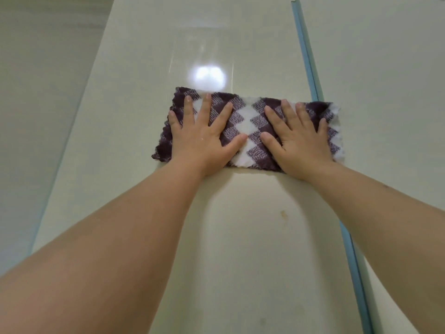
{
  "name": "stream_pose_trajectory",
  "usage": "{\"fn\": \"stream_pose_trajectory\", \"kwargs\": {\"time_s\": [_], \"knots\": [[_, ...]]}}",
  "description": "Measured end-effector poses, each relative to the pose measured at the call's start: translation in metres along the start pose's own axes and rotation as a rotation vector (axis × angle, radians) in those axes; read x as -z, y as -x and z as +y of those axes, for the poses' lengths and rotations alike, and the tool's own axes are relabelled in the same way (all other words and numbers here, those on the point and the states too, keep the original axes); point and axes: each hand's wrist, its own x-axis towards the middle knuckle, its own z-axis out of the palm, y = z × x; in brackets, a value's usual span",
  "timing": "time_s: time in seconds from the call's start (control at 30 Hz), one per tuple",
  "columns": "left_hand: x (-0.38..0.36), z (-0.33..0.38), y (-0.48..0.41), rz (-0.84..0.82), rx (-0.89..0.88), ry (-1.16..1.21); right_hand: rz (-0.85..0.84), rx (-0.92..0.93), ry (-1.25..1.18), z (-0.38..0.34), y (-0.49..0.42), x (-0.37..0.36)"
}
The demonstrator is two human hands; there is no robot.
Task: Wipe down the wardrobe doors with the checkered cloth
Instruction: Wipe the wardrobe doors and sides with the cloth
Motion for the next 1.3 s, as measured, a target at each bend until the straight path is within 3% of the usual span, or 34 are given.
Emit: {"fn": "stream_pose_trajectory", "kwargs": {"time_s": [0.87, 1.3], "knots": [[-0.022, 0.008, 0.124, 0.018, 0.012, 0.006, -0.008, 0.015, -0.044, -0.017, 0.125, -0.03], [-0.017, -0.028, 0.129, 0.012, 0.023, -0.001, -0.051, -0.022, -0.019, -0.057, 0.12, -0.03]]}}
